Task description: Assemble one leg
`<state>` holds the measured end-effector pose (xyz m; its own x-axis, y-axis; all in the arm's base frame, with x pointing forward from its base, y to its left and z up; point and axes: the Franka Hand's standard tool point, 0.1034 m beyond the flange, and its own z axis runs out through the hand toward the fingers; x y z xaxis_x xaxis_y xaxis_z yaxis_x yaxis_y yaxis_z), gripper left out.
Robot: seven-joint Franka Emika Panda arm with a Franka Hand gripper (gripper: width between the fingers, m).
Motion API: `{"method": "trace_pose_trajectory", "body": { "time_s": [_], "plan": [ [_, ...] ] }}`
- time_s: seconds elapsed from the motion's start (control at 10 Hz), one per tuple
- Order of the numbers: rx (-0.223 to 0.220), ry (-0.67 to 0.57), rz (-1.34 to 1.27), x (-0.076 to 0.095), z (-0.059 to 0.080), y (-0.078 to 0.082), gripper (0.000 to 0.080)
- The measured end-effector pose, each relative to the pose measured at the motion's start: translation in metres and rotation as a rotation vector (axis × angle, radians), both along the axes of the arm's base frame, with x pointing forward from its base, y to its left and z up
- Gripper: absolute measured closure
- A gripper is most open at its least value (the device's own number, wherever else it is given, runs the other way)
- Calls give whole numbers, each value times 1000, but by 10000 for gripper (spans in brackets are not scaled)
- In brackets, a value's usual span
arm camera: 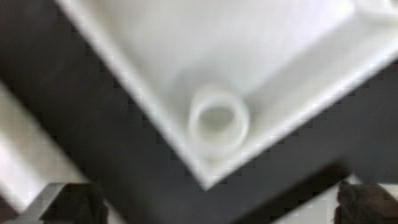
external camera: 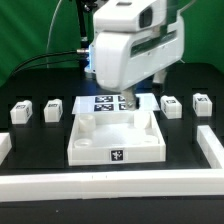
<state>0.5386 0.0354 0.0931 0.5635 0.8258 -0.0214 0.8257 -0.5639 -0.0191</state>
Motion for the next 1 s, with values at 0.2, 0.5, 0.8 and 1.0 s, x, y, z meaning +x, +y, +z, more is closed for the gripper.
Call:
{"method": "trace_pose_trajectory", "body": {
  "time_s": [0.2, 0.5, 0.8, 1.0],
  "plan": [
    [3, -19, 155, -22, -10, -13, 150],
    [4, -13, 169, -28, -14, -16, 150],
    [4, -11, 169, -29, -15, -16, 150],
    [6, -54, 316, -41, -20, -20, 150]
  ]
}}
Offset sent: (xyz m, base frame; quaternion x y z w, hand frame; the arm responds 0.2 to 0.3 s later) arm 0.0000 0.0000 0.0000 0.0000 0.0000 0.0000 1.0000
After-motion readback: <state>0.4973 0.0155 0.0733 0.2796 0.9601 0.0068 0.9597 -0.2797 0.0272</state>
